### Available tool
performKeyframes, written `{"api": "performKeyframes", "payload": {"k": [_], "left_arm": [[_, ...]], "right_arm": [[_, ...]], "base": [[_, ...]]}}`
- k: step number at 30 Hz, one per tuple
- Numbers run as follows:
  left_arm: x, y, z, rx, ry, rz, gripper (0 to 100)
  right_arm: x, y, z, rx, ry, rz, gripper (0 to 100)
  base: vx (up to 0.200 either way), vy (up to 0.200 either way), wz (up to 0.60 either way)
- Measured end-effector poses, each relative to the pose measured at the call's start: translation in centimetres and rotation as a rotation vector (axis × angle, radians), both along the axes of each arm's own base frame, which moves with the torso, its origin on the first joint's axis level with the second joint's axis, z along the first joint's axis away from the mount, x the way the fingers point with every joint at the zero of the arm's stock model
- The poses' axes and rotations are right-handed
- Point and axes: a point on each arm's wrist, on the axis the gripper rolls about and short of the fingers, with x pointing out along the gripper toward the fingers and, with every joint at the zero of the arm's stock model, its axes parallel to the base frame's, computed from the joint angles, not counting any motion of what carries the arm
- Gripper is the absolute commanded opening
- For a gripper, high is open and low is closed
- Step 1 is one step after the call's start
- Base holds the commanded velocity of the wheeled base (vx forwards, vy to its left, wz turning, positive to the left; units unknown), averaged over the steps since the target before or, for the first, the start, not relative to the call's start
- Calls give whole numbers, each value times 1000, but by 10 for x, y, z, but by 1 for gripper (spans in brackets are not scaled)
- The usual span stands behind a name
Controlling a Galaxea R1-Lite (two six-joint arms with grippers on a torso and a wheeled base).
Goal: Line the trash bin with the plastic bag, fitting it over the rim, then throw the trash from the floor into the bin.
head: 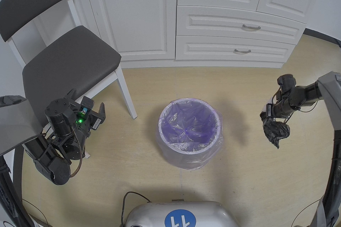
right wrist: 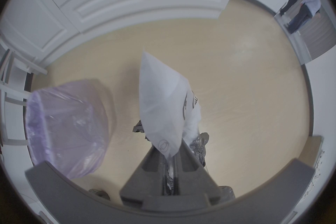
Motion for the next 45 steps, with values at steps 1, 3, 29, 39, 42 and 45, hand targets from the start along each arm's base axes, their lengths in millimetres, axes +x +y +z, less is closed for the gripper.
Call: {"api": "performKeyframes", "payload": {"k": [1, 3, 29, 39, 42, 45], "left_arm": [[1, 1, 2, -3, -7, 16, 100], [3, 2, 5, -12, -23, 47, 100], [1, -15, 35, -76, -133, 134, 100], [-1, -15, 35, -82, -129, 141, 100], [0, -17, 33, -82, -125, 134, 100], [2, -20, 29, -85, -118, 116, 100]], "right_arm": [[-6, 1, 14, -11, -24, -8, 0], [-18, 3, 40, -35, -69, -35, 0], [-132, -52, 182, -334, -450, -169, 0], [-133, -41, 183, -356, -484, -87, 0], [-133, -28, 180, -331, -484, -36, 0], [-131, -14, 174, -304, -504, 8, 0]], "base": [[0, 0, 0], [0, 0, 0], [0, 0, 0], [0, 0, 0], [0, 0, 0], [0, 0, 0]]}}
